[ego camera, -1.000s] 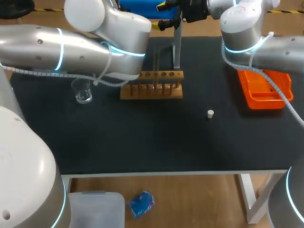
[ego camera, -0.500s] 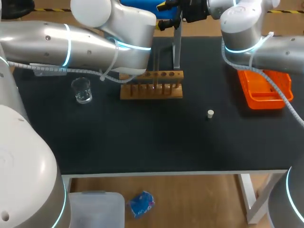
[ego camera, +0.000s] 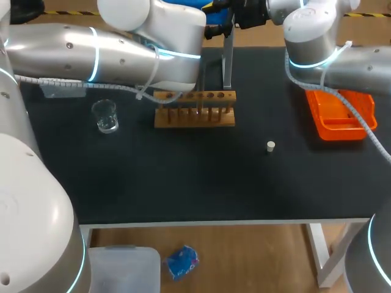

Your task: Invert the test tube, pick up the pipette, mount the tip to pipette, aspirate from beaker and dispense into the tube, eject the tip, return the pipette, and cap with the stopper.

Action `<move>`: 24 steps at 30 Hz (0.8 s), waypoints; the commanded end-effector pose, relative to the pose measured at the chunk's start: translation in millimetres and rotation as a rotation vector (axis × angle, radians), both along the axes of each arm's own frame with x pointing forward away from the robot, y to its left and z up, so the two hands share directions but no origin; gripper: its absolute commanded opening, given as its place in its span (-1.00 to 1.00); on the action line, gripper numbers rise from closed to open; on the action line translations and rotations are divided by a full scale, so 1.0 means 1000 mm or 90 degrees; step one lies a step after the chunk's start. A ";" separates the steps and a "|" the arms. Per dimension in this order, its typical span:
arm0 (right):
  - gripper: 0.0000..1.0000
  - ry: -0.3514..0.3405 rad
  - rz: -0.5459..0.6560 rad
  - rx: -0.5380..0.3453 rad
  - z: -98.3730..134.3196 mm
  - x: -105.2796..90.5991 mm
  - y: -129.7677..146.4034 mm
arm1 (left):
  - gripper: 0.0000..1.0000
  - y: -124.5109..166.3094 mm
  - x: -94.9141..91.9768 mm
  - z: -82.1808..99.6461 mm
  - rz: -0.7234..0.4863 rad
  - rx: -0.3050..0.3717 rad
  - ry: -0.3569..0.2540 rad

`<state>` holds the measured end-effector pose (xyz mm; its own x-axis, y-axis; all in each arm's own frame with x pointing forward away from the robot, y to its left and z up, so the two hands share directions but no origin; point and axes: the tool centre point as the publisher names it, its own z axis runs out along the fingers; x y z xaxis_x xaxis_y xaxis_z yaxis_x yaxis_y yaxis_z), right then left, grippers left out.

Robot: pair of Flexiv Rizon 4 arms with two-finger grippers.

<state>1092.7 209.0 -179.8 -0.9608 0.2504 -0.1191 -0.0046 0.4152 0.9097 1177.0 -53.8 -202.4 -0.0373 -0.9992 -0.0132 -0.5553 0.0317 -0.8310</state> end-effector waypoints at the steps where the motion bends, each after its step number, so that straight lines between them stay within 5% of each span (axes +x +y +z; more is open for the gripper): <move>1: 1.00 0.001 0.002 -0.001 0.000 0.001 -0.001 | -1.00 -0.002 0.004 0.001 0.003 0.002 0.009; 24: 1.00 0.001 0.002 -0.001 0.000 0.001 -0.001 | -1.00 -0.004 0.003 -0.007 0.004 0.004 0.026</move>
